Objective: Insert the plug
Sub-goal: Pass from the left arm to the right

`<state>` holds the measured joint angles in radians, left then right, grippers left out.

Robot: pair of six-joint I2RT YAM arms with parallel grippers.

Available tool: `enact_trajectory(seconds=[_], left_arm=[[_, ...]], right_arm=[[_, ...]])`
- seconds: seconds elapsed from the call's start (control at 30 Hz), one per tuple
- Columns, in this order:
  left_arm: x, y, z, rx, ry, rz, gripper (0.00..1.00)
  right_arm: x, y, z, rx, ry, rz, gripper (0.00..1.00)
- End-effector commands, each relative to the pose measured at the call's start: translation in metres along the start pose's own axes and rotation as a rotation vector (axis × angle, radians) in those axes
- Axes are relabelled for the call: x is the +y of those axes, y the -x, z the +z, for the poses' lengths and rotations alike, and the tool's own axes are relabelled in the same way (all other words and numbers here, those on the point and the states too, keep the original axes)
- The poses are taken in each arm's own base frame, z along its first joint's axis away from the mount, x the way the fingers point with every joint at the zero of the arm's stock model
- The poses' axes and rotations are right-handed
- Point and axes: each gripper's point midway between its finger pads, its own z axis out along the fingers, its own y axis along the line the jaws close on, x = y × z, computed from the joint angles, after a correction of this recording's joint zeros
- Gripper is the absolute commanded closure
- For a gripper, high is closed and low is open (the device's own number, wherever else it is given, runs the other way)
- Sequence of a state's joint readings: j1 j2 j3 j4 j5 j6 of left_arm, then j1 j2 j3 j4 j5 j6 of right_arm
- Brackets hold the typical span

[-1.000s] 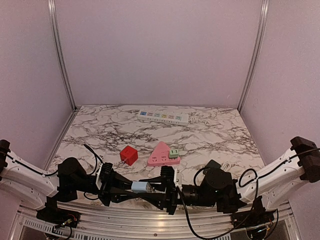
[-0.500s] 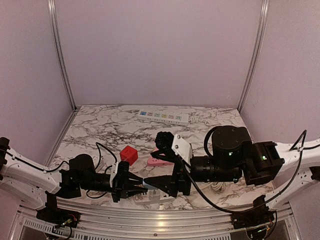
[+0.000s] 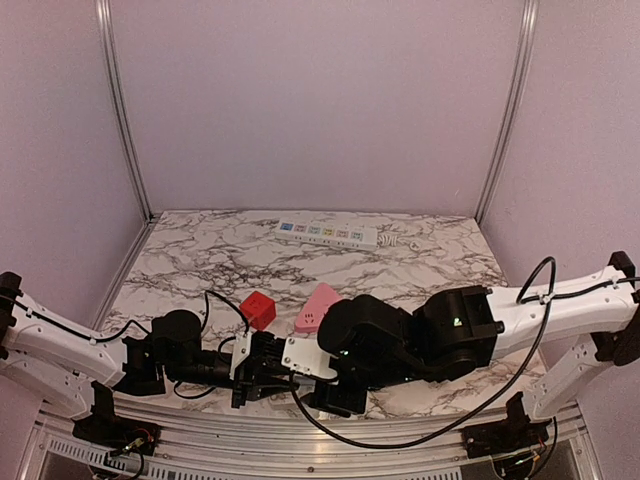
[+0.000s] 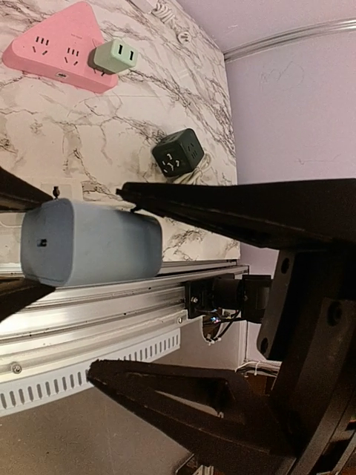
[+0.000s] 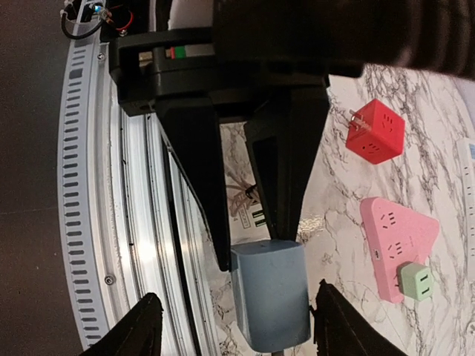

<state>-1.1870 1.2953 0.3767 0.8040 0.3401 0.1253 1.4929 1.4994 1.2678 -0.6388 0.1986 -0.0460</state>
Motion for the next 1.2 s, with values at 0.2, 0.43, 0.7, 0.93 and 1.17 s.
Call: enact_trajectory(seconds=[0.2, 0.43, 0.7, 0.93, 1.17], left_arm=[[-0.013, 0.016, 0.001, -0.049, -0.063, 0.068, 1.0], [-0.018, 0.017, -0.001, -0.055, -0.081, 0.081, 1.0], [-0.019, 0.017, 0.0, -0.056, -0.087, 0.086, 1.0], [-0.02, 0.019, -0.003, -0.064, -0.087, 0.092, 1.0], [-0.02, 0.02, -0.005, -0.069, -0.078, 0.1, 1.0]], right_arm=[[-0.022, 0.003, -0.03, -0.062, -0.075, -0.023, 0.39], [-0.02, 0.002, -0.026, -0.092, -0.062, -0.031, 0.42], [-0.01, 0.001, -0.009, -0.099, -0.003, -0.037, 0.52], [-0.004, 0.0, 0.0, -0.105, 0.046, -0.035, 0.63], [0.001, -0.001, 0.0, -0.118, 0.09, -0.023, 0.64]])
